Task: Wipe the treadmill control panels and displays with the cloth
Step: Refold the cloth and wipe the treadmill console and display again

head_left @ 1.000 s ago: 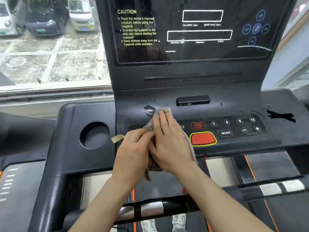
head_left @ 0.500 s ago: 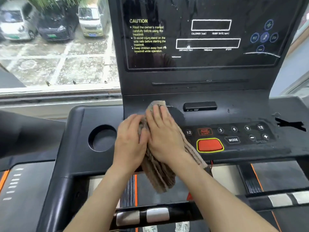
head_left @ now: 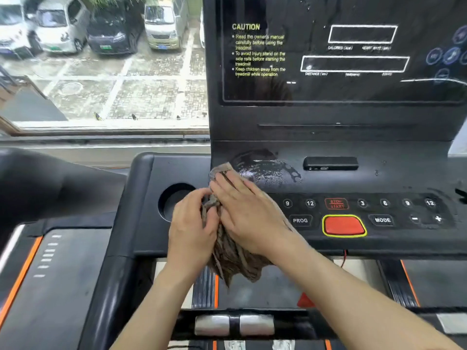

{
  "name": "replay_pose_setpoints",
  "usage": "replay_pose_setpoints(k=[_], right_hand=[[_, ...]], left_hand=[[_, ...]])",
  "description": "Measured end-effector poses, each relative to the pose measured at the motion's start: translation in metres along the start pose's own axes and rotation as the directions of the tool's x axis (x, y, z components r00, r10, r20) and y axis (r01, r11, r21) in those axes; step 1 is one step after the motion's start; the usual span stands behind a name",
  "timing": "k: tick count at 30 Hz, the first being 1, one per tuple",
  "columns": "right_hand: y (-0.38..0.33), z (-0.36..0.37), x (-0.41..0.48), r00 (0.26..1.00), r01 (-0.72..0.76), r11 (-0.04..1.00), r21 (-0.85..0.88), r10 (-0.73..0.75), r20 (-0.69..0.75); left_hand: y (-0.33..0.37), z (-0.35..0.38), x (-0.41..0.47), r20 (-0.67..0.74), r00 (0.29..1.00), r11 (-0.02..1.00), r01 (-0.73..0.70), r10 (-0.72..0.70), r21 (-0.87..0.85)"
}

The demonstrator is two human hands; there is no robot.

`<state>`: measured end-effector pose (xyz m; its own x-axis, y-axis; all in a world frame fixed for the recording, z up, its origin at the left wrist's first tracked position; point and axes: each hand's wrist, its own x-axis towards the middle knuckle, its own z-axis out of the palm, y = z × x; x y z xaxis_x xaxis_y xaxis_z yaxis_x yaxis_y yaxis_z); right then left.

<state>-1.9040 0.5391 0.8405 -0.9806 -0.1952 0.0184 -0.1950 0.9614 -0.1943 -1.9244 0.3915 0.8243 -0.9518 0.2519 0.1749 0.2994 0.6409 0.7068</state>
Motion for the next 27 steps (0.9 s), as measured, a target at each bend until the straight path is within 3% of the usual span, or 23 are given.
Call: replay_pose_setpoints(k=[2,5,7,10,12,15,18,19,23,27], right_hand=[[0.020,-0.007,-0.032,1.000,-0.012,1.000,-0.026,0.011,-0.014],[0.052,-0.014,-0.041,0.965,-0.261,0.961,-0.090,0.263,0.016],[0.039,-0.012,-0.011,0.948,-0.316,0.944,-0.096,0.310,-0.069],[0.002,0.001,0.013,0.993,-0.117,0.992,-0.042,0.116,-0.025],[0.017,-0.006,-0.008,1.000,0.011,1.000,-0.006,-0.011,0.017],[0.062,-0.016,-0.028,0.988,-0.153,0.985,-0.076,0.152,-0.020],[0.035,-0.008,-0.007,0.936,-0.341,0.939,-0.050,0.335,-0.104],[0.016,-0.003,-0.003,0.943,-0.322,0.947,-0.015,0.319,-0.091],[-0.002,-0.001,-0.027,0.999,-0.034,0.999,-0.020,0.034,0.004],[0.006,-0.006,0.008,0.999,-0.045,0.998,0.033,0.046,-0.028]], left_hand=[[0.001,-0.004,-0.010,0.005,0.999,0.998,-0.054,0.054,0.018],[-0.001,0.000,-0.013,0.052,0.995,0.992,-0.088,0.084,0.095],[0.000,0.002,-0.010,0.048,0.996,0.986,-0.085,0.079,0.141],[0.003,-0.001,-0.004,0.016,0.999,0.995,-0.029,0.028,0.098],[0.001,-0.007,0.007,0.047,0.999,0.999,0.007,-0.010,0.053],[-0.011,-0.009,0.033,0.017,1.000,0.994,-0.024,0.022,0.109],[-0.018,-0.002,0.042,0.007,1.000,0.971,-0.024,0.023,0.238],[-0.018,0.000,0.040,0.021,0.999,0.961,-0.053,0.049,0.272],[-0.021,-0.003,0.032,-0.033,0.998,0.977,-0.040,0.048,0.212],[-0.019,-0.007,0.036,-0.163,0.986,0.997,-0.001,0.013,0.073]])
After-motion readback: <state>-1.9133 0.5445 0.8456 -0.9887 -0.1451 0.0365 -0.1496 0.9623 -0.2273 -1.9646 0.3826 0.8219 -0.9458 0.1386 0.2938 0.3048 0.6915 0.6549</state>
